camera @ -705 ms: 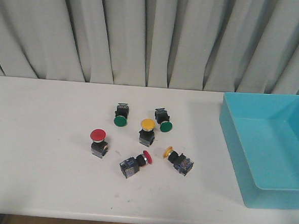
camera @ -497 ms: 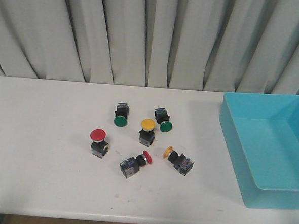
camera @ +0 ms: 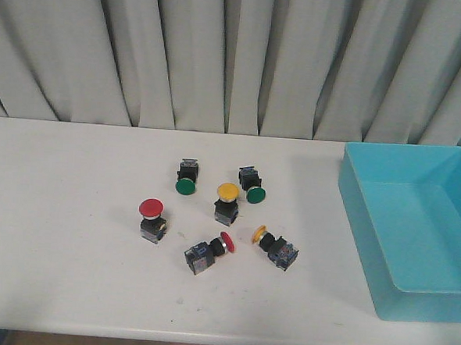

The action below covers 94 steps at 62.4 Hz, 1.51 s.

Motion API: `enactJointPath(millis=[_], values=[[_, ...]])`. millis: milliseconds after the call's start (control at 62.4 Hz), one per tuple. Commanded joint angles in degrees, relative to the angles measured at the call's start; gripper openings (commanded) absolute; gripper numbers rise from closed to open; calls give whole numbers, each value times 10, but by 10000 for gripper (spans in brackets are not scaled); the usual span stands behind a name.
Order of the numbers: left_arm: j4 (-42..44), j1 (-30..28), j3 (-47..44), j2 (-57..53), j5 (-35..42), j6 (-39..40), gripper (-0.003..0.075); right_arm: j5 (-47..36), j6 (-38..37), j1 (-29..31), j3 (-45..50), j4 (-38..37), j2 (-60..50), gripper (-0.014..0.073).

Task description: Pick red and yellow buttons and place in box

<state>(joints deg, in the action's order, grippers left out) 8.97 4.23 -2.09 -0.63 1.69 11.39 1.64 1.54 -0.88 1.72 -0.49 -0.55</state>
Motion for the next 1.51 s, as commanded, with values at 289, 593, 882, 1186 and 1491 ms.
enactJointPath(millis=[289,593,882,1186,1491], values=[[-25,2,323,212,193,-150,-6,-329,73,1,-346,24,212,-3],[-24,2,554,515,-52,-144,-6,109,74,1,-557,26,493,-3],[-107,3,554,600,-29,-144,-6,143,70,1,-556,41,574,-3],[-138,3,556,604,-33,-146,34,88,89,1,-556,51,591,11],[-138,3,635,633,-121,-149,438,99,138,1,-556,16,595,452]])
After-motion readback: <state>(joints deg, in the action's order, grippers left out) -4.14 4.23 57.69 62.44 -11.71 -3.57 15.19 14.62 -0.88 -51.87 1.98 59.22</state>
